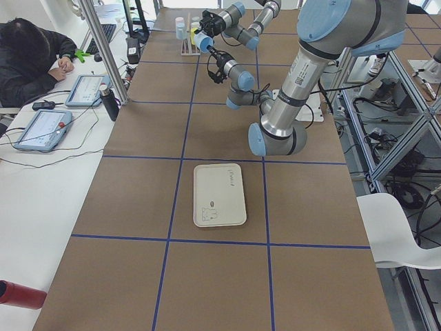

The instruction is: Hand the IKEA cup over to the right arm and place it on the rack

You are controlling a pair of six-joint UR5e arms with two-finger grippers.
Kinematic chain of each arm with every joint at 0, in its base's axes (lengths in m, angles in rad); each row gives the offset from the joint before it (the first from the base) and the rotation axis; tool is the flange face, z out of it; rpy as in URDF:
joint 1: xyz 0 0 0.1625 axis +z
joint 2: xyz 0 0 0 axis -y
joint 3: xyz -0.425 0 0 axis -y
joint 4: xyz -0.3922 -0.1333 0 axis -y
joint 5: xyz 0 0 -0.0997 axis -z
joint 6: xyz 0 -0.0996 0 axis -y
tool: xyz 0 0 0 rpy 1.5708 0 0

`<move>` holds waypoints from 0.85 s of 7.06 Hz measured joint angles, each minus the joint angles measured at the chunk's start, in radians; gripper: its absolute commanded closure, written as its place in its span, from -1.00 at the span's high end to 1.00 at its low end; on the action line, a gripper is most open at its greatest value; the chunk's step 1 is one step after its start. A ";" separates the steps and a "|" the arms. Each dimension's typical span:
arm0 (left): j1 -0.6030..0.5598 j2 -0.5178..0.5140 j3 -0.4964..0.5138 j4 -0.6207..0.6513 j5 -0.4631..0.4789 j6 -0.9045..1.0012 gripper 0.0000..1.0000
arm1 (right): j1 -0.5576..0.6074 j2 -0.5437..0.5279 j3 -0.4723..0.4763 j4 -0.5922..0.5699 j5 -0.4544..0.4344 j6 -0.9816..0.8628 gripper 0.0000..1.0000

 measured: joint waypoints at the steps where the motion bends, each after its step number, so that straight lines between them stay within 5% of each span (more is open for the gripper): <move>1: 0.000 0.000 0.000 -0.003 0.000 0.000 0.83 | 0.000 0.000 -0.001 0.002 0.000 0.003 -1.00; 2: 0.000 0.000 0.000 -0.006 -0.001 0.000 0.98 | 0.000 0.000 -0.003 0.005 0.001 0.005 -1.00; 6: -0.006 0.001 -0.003 -0.003 0.000 0.012 0.99 | 0.007 0.004 -0.004 0.015 0.000 0.006 -1.00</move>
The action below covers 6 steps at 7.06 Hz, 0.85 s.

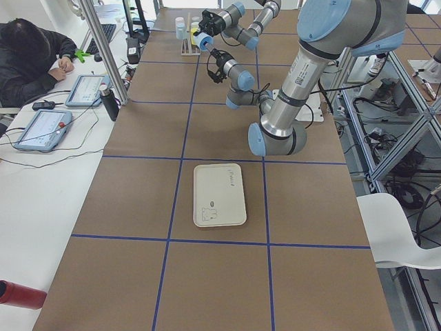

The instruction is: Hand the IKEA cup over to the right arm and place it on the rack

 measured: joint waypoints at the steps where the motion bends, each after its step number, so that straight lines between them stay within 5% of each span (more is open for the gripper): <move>1: -0.007 0.001 0.000 -0.001 -0.001 0.002 0.99 | 0.011 0.000 0.000 0.000 0.000 -0.001 -1.00; 6: -0.058 0.026 -0.005 0.035 -0.030 0.219 0.99 | 0.187 -0.059 -0.014 -0.154 0.000 -0.121 -1.00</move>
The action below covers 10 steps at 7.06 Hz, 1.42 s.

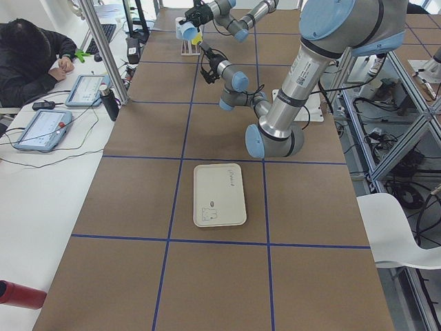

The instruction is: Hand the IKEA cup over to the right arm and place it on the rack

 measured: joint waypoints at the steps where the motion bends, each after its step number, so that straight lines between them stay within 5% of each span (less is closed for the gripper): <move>1: -0.006 0.017 -0.002 0.011 -0.006 0.040 0.99 | 0.046 -0.011 -0.006 -0.089 -0.002 -0.076 -1.00; 3: -0.047 0.055 -0.023 0.093 -0.050 0.072 0.99 | 0.138 -0.019 -0.009 -0.317 -0.011 -0.288 -1.00; 5: -0.079 0.134 -0.151 0.264 -0.100 0.243 0.99 | 0.180 -0.044 -0.021 -0.477 -0.069 -0.587 -1.00; 8: -0.093 0.322 -0.382 0.464 -0.115 0.476 0.99 | 0.222 -0.067 -0.121 -0.496 -0.124 -0.813 -1.00; 10: -0.104 0.392 -0.440 0.489 -0.133 0.531 0.99 | 0.226 -0.074 -0.172 -0.475 -0.133 -0.837 -1.00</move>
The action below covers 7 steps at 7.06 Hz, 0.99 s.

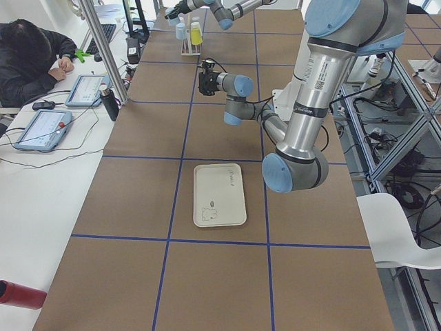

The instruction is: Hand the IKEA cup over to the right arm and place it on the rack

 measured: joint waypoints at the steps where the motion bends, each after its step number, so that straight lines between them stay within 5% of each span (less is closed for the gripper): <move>1: -0.002 0.009 -0.006 0.002 -0.003 0.006 0.99 | -0.001 -0.005 -0.017 0.008 0.000 -0.002 -1.00; 7: -0.003 0.014 -0.009 0.003 -0.004 0.007 0.99 | -0.065 -0.032 -0.039 0.013 -0.002 -0.003 -1.00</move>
